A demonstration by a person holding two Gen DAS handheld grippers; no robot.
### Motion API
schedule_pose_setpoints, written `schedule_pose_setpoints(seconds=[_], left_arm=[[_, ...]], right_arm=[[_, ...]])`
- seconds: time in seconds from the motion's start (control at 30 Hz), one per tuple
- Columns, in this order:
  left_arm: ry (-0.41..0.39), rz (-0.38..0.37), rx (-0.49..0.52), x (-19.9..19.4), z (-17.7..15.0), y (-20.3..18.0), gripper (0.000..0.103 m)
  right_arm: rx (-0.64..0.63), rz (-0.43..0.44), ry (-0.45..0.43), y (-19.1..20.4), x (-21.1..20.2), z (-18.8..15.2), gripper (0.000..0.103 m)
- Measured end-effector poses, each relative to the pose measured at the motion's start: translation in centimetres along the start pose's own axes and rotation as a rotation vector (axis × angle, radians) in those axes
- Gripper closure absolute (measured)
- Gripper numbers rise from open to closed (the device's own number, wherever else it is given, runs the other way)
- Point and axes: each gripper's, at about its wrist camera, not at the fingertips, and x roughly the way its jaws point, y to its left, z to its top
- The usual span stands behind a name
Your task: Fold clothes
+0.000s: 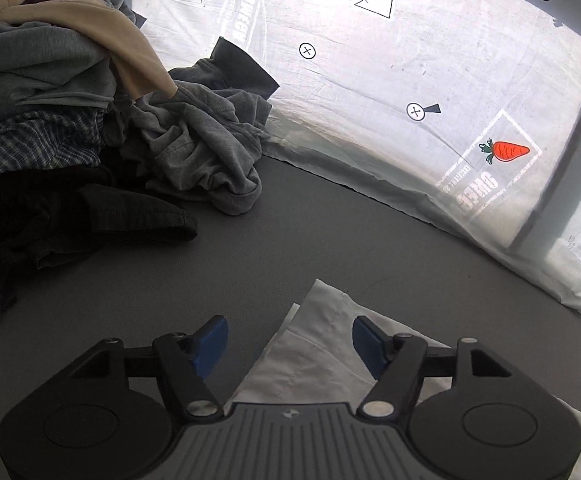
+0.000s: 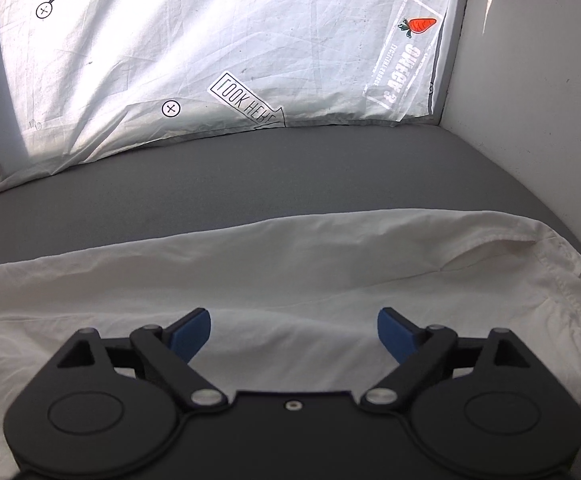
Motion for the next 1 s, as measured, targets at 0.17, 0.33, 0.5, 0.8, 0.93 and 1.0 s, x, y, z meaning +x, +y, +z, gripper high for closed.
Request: schedule_pose_setpoints(seconds=[0.17,0.33,0.5,0.8,0.93,1.0], left_arm=[[0.014,0.034,-0.047,-6.3,-4.7,3.2,0.024],[0.049,0.053,-0.148,-10.7,-10.0,5.9,0.021],[0.095,0.057,-0.207,-12.5,-13.7,7.5,0.020],[0.146,0.033,-0.319,-10.9,-15.8,7.9,0.020],[0.115,0.034,-0.306,-9.7,-15.2,7.4,0.017],[0.101,0.032,-0.293,-9.1,-14.9,7.0,0.017]], right_arm=[[-0.115,0.152,-0.034,4.4,-2.6,-2.2,0.003],[-0.310,0.254,-0.019,7.9,-4.1,-5.7,0.001],[-0.386,0.207,-0.035,7.9,-3.9,-7.9,0.000],[-0.218,0.264,-0.075,5.4,-3.0,-9.2,0.000],[-0.206,0.275,-0.092,5.2,-2.9,-9.5,0.000],[-0.203,0.278,-0.096,5.1,-2.9,-9.5,0.000]])
